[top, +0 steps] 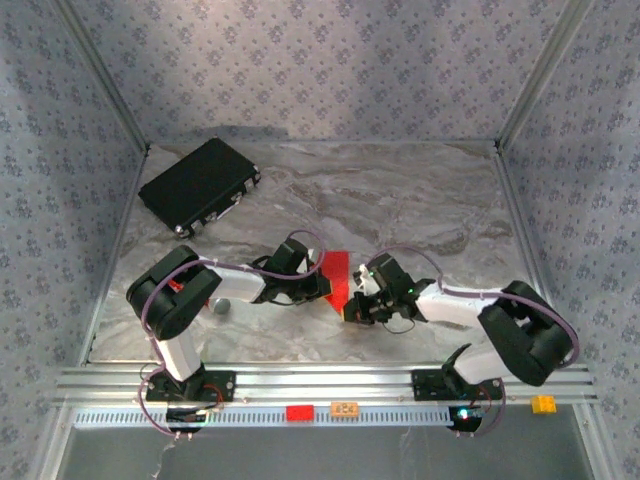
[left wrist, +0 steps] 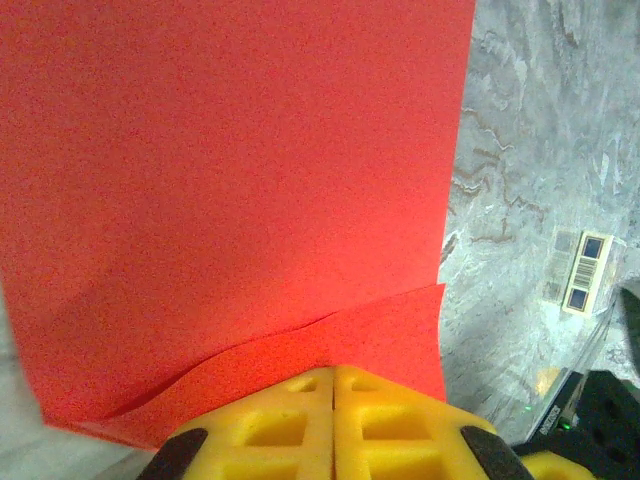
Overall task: Fold a paper plane with a square sheet of paper (pick it up from the middle)
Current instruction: Third fold the triangle at the center of the table.
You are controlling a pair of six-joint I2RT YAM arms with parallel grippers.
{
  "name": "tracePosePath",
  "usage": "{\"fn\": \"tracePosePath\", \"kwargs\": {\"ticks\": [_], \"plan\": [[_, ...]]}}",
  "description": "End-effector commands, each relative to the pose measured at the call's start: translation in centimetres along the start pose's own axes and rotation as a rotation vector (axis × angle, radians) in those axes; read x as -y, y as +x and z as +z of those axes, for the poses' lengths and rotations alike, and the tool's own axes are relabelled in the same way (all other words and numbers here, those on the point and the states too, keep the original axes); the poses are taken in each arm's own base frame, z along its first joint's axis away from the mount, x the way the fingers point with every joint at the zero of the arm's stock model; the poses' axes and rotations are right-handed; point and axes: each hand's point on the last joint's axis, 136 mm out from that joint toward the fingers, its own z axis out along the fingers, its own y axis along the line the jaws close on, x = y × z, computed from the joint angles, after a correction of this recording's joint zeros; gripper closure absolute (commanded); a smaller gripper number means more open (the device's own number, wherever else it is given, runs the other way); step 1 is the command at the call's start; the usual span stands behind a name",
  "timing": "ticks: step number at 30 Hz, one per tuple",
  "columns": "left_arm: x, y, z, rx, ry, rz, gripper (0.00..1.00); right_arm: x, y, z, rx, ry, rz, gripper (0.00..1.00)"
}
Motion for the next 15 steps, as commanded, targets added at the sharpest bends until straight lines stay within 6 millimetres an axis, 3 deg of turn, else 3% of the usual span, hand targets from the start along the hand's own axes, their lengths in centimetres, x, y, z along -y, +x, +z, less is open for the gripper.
{"fn": "tracePosePath", "kwargs": {"ticks": [1,9,15], "plan": [[-3.3,-0.6,-0.3,0.054,-0.135,0.001,0.93,-1.7,-1.4,-0.8,0.031,0.0,0.0,0.96],[-3.1,-0.7,-0.4,0.054,-0.136,0.008,0.93,-0.4,-3.8,0.8,0.048,0.058,0.04,0.95],[-2.8,-0.8,-0.4,0.057,-0.129,0.012,0.93,1.5,-3.4,1.0,0.036,0.063,0.1,0.95]]}}
